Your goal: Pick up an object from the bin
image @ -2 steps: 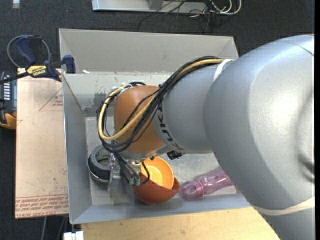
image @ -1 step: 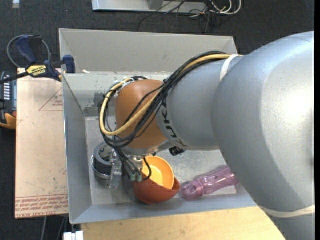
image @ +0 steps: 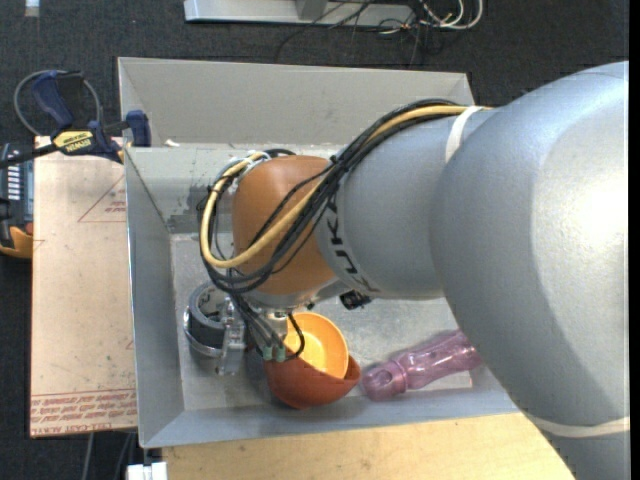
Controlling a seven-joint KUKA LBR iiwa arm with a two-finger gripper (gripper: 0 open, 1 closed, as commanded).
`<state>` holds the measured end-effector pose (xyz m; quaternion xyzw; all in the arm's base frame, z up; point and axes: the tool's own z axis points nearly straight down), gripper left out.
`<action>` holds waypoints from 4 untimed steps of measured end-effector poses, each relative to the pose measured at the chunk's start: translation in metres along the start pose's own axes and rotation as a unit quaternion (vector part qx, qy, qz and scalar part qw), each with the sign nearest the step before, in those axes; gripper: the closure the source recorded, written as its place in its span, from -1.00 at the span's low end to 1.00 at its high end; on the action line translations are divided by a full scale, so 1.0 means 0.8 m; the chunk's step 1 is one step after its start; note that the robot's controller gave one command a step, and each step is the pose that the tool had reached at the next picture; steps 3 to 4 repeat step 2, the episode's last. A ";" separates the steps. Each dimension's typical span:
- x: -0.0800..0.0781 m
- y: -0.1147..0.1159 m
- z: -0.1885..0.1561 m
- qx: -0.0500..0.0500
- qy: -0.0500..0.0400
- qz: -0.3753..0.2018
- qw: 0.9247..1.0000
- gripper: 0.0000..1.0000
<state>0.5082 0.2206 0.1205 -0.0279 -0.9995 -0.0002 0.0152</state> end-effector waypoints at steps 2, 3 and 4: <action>0.005 -0.002 -0.048 0.002 0.006 0.000 1.000 1.00; 0.005 -0.002 -0.048 0.002 0.006 0.000 1.000 1.00; 0.005 -0.002 -0.048 0.002 0.006 0.000 1.000 1.00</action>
Offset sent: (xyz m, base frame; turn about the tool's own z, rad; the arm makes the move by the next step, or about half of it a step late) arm -0.0004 -0.0003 0.0766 0.0002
